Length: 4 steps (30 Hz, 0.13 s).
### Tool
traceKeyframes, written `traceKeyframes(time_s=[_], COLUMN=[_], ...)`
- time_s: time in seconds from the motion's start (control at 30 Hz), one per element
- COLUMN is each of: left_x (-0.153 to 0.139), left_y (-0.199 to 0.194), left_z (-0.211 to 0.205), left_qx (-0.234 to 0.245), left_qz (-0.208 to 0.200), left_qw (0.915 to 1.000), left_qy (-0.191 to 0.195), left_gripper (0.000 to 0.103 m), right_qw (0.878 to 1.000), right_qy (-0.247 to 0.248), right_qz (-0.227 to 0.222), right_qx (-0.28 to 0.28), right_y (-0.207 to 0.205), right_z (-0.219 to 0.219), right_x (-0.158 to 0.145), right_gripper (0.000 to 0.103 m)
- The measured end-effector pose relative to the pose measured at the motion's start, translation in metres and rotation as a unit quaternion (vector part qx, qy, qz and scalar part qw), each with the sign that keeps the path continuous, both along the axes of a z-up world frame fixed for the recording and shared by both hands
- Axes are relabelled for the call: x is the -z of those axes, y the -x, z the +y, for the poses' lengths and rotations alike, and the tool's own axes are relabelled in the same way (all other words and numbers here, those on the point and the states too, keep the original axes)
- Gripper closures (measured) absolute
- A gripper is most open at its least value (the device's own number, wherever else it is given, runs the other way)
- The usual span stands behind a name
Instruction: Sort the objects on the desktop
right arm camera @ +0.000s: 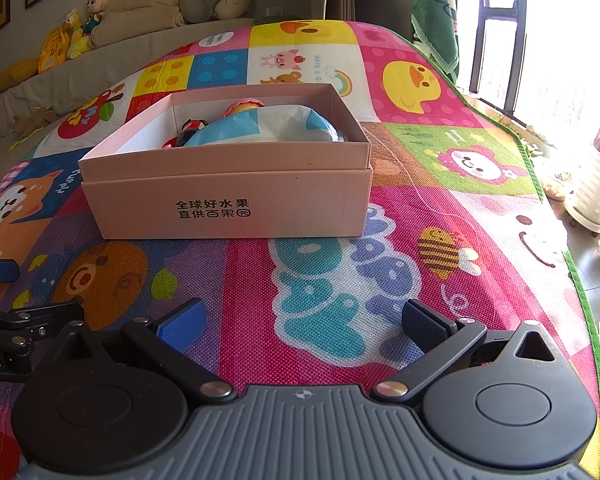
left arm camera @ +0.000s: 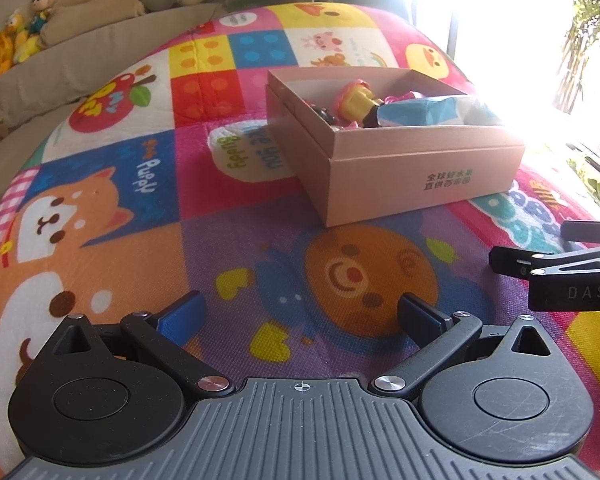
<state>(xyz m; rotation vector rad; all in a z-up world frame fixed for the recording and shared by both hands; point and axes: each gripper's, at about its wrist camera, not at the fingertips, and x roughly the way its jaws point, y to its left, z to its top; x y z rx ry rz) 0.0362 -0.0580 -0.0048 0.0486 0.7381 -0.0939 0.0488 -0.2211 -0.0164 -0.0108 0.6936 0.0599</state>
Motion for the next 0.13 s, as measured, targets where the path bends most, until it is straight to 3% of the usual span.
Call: traceKeyframes(time_s=[0.13], left_x=[-0.0001], left_y=[0.0006], left_z=[-0.0005], left_qx=[0.003], left_qz=[0.000], left_qw=[1.0000], left_qy=[-0.003], left_gripper=[0.000], right_qw=[1.000], right_qy=[0.000], right_qz=[0.000], right_qx=[0.000], right_y=[0.0000], right_z=[0.0000], right_x=[0.0000], right_gripper=[0.000])
